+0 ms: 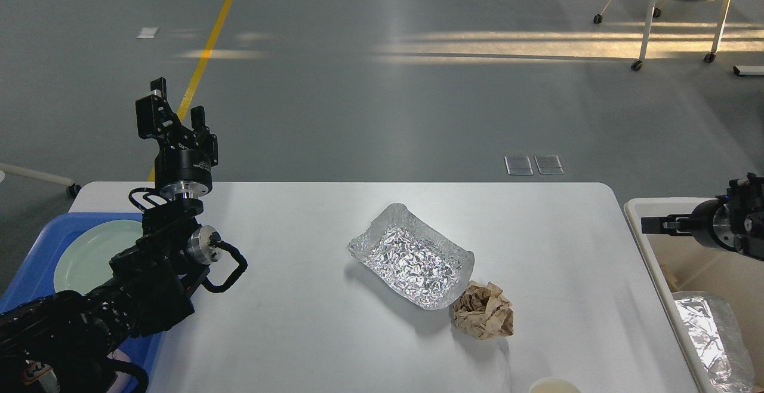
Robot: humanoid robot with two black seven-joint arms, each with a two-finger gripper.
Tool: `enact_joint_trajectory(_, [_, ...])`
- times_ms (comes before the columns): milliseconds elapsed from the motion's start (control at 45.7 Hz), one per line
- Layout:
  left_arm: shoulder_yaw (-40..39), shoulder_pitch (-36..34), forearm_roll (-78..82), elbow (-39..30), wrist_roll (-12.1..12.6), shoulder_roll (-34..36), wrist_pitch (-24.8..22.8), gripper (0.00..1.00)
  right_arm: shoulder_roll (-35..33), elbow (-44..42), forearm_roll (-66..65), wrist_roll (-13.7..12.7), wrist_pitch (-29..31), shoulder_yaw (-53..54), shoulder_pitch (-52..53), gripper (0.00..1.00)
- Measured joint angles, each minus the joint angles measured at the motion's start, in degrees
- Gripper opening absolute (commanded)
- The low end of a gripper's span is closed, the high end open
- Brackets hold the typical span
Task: Tidy desktop
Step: 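Raise the empty right gripper up out of the bin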
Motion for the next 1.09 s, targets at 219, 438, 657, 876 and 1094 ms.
enact_joint_trajectory(219, [0.0, 0.0, 0.0, 0.0, 0.0, 0.0, 0.0, 0.96, -3.1, 16.6, 0.3, 0.0, 15.4, 0.0, 18.6, 0.99])
enact_joint_trajectory(438, [0.0, 0.0, 0.0, 0.0, 0.0, 0.0, 0.0, 0.96, -4.3, 29.7, 2.4, -0.1, 27.8, 0.0, 35.2, 0.99])
enact_joint_trajectory(657, [0.0, 0.0, 0.0, 0.0, 0.0, 0.0, 0.0, 0.96, -3.6, 38.0, 8.5, -0.1, 36.6, 0.0, 48.2, 0.99])
enact_joint_trajectory(876, [0.0, 0.0, 0.0, 0.0, 0.0, 0.0, 0.0, 0.96, -3.2, 40.5, 13.9, -0.1, 44.9, 0.7, 57.6, 0.99])
enact_joint_trajectory(1094, [0.0, 0.0, 0.0, 0.0, 0.0, 0.0, 0.0, 0.96, -2.9, 40.5, 17.3, -0.1, 45.7, 1.7, 61.3, 0.99])
